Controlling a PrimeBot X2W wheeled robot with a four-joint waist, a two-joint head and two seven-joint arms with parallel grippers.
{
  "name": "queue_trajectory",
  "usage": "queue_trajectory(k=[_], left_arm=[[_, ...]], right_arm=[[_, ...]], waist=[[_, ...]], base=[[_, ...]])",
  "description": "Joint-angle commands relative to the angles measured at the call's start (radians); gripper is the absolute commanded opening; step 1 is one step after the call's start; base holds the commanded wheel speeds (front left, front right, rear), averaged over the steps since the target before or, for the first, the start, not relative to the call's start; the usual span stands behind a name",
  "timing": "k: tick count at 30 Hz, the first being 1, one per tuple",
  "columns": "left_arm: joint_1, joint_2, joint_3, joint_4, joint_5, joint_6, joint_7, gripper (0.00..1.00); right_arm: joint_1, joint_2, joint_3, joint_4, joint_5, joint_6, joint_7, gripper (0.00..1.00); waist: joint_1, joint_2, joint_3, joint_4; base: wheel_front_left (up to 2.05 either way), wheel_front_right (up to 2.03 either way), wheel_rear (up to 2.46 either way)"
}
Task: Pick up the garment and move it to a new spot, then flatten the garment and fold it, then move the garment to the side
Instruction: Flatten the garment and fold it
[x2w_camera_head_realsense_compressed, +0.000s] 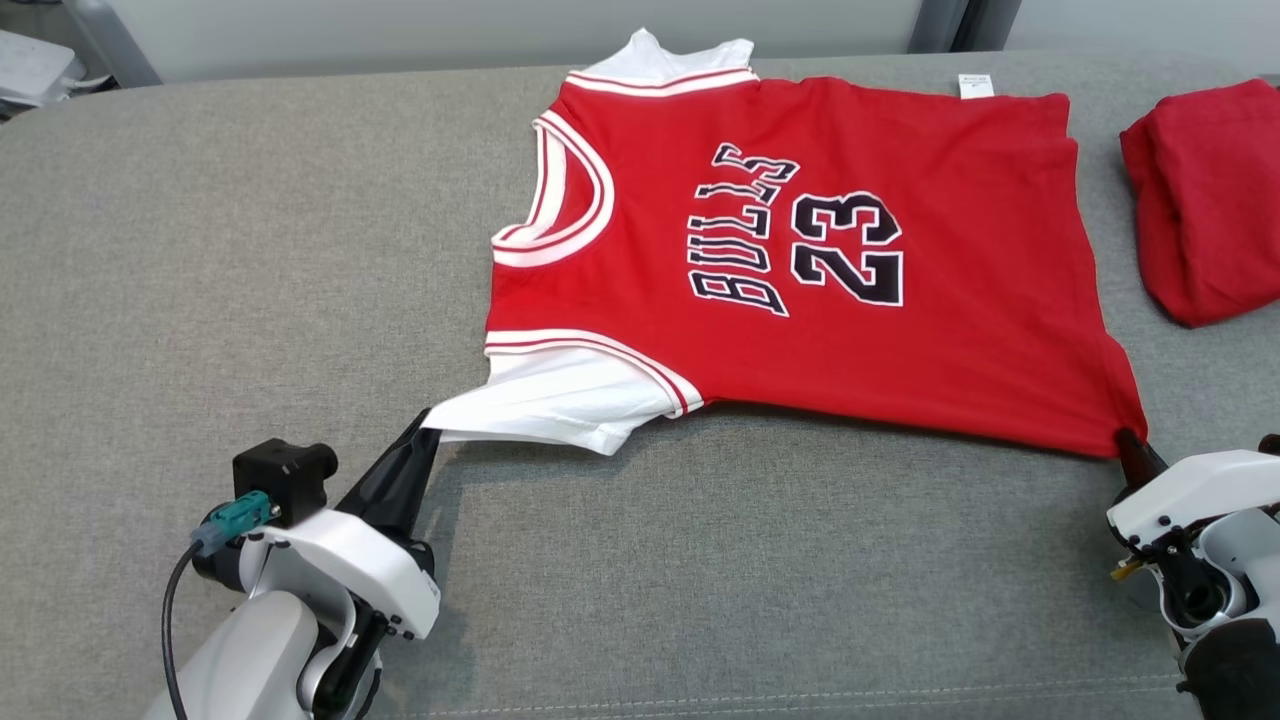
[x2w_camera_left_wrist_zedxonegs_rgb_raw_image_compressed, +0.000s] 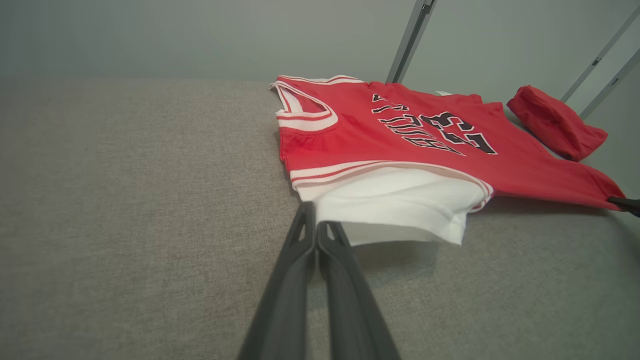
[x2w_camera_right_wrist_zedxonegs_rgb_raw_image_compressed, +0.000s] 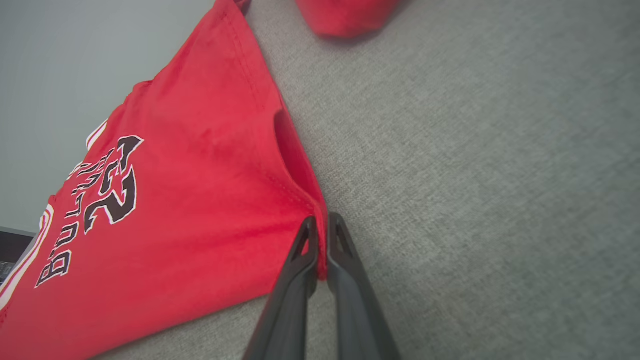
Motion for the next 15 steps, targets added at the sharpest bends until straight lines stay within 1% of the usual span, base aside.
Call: queue_trajectory(k=[1,5,8,12,15], left_arm=[[-0.003,0.048,0.040,-0.033,0.004,0.018,0.002,0.00],[0.025,0.061,0.049,-0.089,-0.003,0.039,0.004,0.00],[0.045,0.062,0.083,-0.174,-0.038,0.045,0.001,0.00],[0.065,0.097,0.141,-0.364,-0.097,0.057,0.020,0.00],[0.071,0.142,0.194,-0.550,-0.148,0.089,0.076,0.00]], right_arm=[[0.020,-0.022,0.021,-0.031,0.010,-0.002,-0.007,0.00],[0.035,-0.034,0.039,-0.080,0.019,-0.002,-0.028,0.00],[0.035,-0.049,0.039,-0.139,0.040,-0.002,-0.056,0.00],[0.027,-0.092,0.030,-0.254,0.064,-0.002,-0.081,0.00],[0.023,-0.126,0.000,-0.366,0.092,-0.002,-0.075,0.00]], waist=[[0.0000,0.0000,-0.012,0.000],[0.0000,0.0000,-0.035,0.004],[0.0000,0.0000,-0.066,0.005],[0.0000,0.0000,-0.128,0.004],[0.0000,0.0000,-0.187,-0.003]], base=[[0.00,0.00,0.00],[0.00,0.00,0.00],[0.00,0.00,0.00],[0.00,0.00,0.00],[0.00,0.00,0.00]])
